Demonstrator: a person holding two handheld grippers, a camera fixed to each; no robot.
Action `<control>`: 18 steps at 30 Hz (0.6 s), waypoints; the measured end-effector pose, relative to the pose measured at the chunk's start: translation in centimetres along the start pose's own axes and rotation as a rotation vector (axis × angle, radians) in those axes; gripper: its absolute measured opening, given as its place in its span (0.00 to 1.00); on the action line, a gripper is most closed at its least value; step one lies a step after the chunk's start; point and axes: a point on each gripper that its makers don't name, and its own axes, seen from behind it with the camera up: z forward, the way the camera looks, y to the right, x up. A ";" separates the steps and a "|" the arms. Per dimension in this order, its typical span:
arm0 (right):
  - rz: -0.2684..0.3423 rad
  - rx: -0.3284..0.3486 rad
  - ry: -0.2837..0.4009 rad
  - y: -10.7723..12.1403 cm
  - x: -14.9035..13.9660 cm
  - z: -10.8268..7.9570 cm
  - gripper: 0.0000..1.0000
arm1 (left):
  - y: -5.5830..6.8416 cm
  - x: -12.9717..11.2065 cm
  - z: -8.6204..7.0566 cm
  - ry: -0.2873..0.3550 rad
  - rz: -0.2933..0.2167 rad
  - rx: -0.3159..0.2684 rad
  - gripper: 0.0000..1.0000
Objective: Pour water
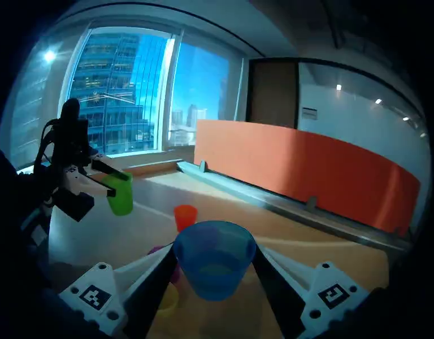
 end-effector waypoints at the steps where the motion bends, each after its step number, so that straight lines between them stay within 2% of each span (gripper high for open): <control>1: 0.001 -0.001 0.007 -0.1 0.2 -0.2 0.92 | 0.2 0.1 -0.1 0.003 0.001 -0.001 0.90; 9: -0.009 -0.012 0.062 -1.0 1.6 -1.5 0.92 | 1.4 1.4 -0.8 0.037 0.005 -0.008 0.90; 18: 0.009 -0.021 0.118 -1.2 2.5 -2.4 0.92 | 2.5 2.8 -1.2 0.076 0.005 -0.023 0.90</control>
